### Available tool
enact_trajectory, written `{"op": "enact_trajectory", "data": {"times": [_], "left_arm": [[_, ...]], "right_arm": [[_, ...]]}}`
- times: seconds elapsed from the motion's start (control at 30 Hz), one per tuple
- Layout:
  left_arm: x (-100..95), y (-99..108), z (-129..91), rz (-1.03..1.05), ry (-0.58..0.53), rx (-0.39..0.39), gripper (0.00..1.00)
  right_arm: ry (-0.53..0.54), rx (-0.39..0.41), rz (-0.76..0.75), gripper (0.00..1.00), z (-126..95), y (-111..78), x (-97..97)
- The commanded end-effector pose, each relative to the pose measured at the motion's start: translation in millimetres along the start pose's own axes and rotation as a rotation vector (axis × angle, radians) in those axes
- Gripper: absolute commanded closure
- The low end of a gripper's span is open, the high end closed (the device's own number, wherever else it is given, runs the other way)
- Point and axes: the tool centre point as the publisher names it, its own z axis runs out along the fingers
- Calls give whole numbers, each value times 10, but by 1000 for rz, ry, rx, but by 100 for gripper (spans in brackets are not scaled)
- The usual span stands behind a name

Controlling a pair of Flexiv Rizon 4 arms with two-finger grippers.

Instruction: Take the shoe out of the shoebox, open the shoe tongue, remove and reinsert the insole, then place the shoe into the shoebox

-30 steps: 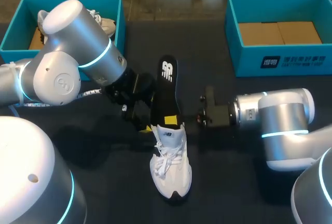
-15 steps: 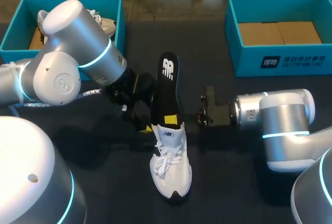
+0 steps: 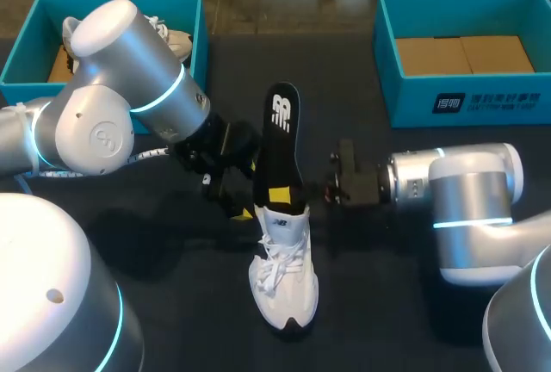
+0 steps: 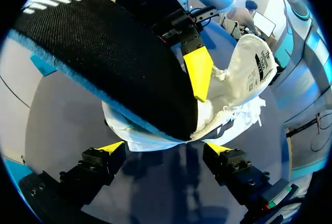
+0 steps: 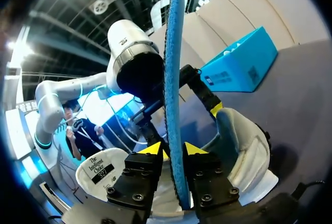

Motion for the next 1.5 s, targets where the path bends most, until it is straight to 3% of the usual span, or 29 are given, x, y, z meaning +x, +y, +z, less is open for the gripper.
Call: {"op": "enact_trajectory", "data": {"times": [0.03,0.3,0.6,0.7,0.73,0.8,1.07,1.5], "left_arm": [[5,3,10,0,-2,0,0],[5,3,10,0,-2,0,0],[5,3,10,0,-2,0,0],[5,3,10,0,-2,0,0],[5,3,10,0,-2,0,0],[5,3,10,0,-2,0,0],[5,3,10,0,-2,0,0],[5,3,10,0,-2,0,0]], "right_arm": [[-2,7,-7,73,24,69,15],[4,-8,-38,73,26,223,13],[5,-69,-34,75,24,388,-137],[6,-89,-19,84,37,405,-174],[6,-94,-14,96,40,406,-185],[4,-102,0,100,49,399,-203],[-18,-69,47,100,81,265,-224],[-45,-29,138,100,88,-163,-191]]}}
